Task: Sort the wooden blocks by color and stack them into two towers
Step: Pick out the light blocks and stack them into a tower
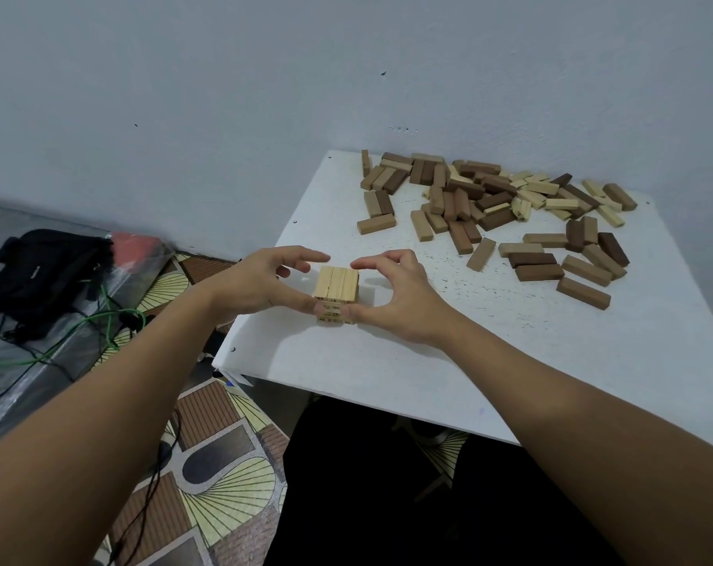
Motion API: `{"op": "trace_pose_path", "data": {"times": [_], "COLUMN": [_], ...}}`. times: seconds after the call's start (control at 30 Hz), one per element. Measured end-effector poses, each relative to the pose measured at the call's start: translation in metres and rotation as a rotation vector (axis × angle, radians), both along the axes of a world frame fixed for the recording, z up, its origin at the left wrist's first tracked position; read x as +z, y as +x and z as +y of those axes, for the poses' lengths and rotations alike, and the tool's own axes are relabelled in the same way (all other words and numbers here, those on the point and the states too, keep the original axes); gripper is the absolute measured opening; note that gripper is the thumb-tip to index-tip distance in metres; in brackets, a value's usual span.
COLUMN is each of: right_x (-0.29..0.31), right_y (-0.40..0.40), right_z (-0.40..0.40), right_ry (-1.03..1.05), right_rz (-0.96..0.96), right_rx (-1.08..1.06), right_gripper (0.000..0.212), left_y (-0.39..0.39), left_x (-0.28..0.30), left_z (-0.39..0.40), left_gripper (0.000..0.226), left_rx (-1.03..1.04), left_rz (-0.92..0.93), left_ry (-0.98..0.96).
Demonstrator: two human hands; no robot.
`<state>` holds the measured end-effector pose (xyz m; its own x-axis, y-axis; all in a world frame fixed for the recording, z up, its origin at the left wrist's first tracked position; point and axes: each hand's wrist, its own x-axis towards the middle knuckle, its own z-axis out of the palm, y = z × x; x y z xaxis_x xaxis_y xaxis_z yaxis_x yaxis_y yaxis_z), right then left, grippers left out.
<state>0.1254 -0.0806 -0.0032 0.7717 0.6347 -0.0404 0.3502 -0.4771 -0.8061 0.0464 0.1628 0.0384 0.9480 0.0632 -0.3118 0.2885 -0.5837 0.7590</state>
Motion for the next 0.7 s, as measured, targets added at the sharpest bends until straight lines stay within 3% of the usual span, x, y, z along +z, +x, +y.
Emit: {"op": "trace_pose_path", "data": {"times": [0.07,0.23,0.33,0.47,0.7], "right_x": [0.002,0.009,0.011,0.01,0.005], "right_y": [0.001,0.017,0.037,0.065,0.106], "right_z": [-0.004,-0.029,-0.056,-0.097,-0.165], "right_ry": [0.008,0.071,-0.055,-0.342,-0.593], "right_rz": [0.034,0.019,-0.139,-0.337,-0.382], "right_rx": [0.009,-0.074,-0.139,-0.204,-0.293], "right_gripper": [0.081,0.054,0.049,0.054,0.063], "left_y": [0.0,0.012,0.033,0.074,0.146], "left_x": [0.004,0.032,0.052,0.061,0.016], "left_z": [0.002,0.009,-0.013,-0.067,-0.176], "left_gripper": [0.096,0.135,0.11,0.098,0.081], "left_rx": [-0.012,-0.038,0.01,-0.053,-0.189], "left_rz": [0.028,0.071,-0.024,-0.107,-0.144], "left_ry": [0.008,0.028,0.099,0.483,0.701]}}
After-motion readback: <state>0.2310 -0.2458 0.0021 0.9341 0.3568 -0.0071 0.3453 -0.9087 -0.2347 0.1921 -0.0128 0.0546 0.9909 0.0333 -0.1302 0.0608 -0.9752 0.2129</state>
